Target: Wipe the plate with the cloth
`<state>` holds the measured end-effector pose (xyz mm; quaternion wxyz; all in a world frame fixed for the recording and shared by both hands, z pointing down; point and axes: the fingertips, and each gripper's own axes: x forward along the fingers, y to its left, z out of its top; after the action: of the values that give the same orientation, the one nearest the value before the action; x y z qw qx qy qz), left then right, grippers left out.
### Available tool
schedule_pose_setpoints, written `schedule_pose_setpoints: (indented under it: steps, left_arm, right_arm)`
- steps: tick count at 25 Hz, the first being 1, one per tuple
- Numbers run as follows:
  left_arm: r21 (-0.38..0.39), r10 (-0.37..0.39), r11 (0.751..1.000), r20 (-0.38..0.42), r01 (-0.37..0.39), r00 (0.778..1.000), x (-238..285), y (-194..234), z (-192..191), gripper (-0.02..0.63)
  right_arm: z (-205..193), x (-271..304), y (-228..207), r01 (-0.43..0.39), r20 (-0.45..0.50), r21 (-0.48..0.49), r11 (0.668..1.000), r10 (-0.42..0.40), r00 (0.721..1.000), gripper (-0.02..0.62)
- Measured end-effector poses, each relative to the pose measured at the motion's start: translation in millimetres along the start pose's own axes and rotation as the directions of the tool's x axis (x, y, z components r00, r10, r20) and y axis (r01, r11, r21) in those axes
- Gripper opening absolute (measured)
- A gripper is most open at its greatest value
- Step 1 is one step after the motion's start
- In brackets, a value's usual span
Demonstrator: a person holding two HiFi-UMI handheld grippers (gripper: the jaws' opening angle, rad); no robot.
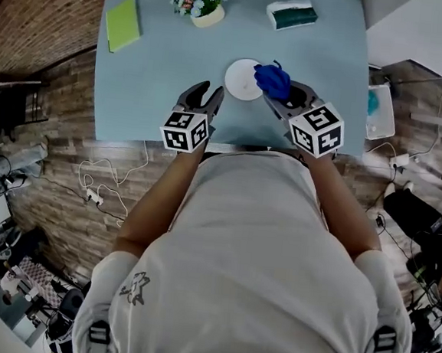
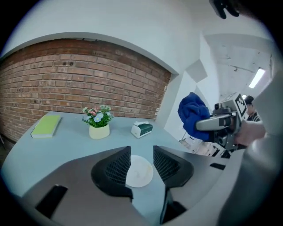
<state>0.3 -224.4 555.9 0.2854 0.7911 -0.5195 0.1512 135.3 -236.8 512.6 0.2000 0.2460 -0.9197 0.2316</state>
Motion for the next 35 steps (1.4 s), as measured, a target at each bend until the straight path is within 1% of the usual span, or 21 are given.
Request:
schedule_pose_setpoints:
  steps: [2, 3, 4, 5, 8, 11, 13, 15, 18, 24, 28, 30, 35]
  left_arm:
    - [0.018, -0.061, 0.998, 0.003, 0.06, 0.998, -22.1, -3.7, 3.0, 0.163]
    - [0.029, -0.084, 0.996, 0.008, 0.083, 0.996, -35.3, -4.3, 5.0, 0.122]
    - [0.04, -0.102, 0.994, 0.017, 0.101, 0.995, -49.2, -4.6, 8.0, 0.056]
    - [0.049, -0.12, 0.992, 0.029, 0.118, 0.992, -62.8, -5.3, 11.6, 0.008]
    - [0.051, -0.188, 0.981, 0.056, 0.185, 0.981, -98.5, -11.9, 21.4, 0.006]
    - [0.075, -0.246, 0.968, 0.07, 0.241, 0.967, -127.7, -17.1, 24.0, 0.006]
    - [0.087, -0.266, 0.962, 0.08, 0.259, 0.961, -145.8, -13.2, 21.2, 0.006]
    - [0.09, -0.283, 0.957, 0.108, 0.274, 0.953, -167.1, -8.4, 20.0, 0.006]
    - [0.096, -0.324, 0.945, 0.156, 0.312, 0.933, -200.5, -8.6, 14.9, 0.006]
    - [0.088, -0.37, 0.929, 0.171, 0.359, 0.913, -252.4, -13.0, -19.7, 0.006]
    - [0.071, -0.402, 0.916, 0.192, 0.396, 0.895, -279.9, -34.8, -37.1, 0.006]
    - [0.064, -0.412, 0.911, 0.198, 0.407, 0.889, -292.1, -45.0, -48.9, 0.006]
    - [0.052, -0.426, 0.904, 0.189, 0.424, 0.885, -297.2, -57.6, -58.4, 0.006]
  right_arm:
    - [12.0, -5.7, 16.2, -0.002, 0.025, -0.02, 1.0, 0.002, 1.0, 0.144]
    - [16.9, -8.2, 24.0, 0.0, 0.036, -0.031, 1.0, 0.001, 0.999, 0.144]
    - [20.5, -10.3, 31.0, 0.003, 0.045, -0.039, 0.999, -0.001, 0.999, 0.144]
    - [22.8, -12.6, 36.9, 0.008, 0.052, -0.043, 0.999, -0.006, 0.999, 0.144]
    - [26.3, -22.1, 52.4, 0.025, 0.076, -0.018, 1.0, -0.023, 0.997, 0.144]
    - [29.9, -32.1, 73.1, 0.035, 0.106, 0.001, 0.999, -0.035, 0.994, 0.144]
    - [29.7, -35.4, 90.9, 0.04, 0.12, -0.004, 0.999, -0.039, 0.992, 0.144]
    - [27.5, -36.7, 110.7, 0.045, 0.127, -0.013, 0.999, -0.043, 0.991, 0.144]
    - [18.1, -40.6, 140.0, 0.059, 0.136, -0.011, 0.998, -0.057, 0.989, 0.144]
    - [-10.9, -55.2, 200.0, 0.096, 0.145, 0.021, 0.995, -0.098, 0.985, 0.144]
    - [-37.3, -74.8, 234.2, 0.101, 0.139, 0.037, 0.994, -0.105, 0.985, 0.144]
    - [-52.2, -82.7, 252.9, 0.095, 0.14, 0.039, 0.995, -0.1, 0.985, 0.144]
    - [-66.4, -85.3, 270.2, 0.077, 0.132, 0.051, 0.996, -0.083, 0.988, 0.144]
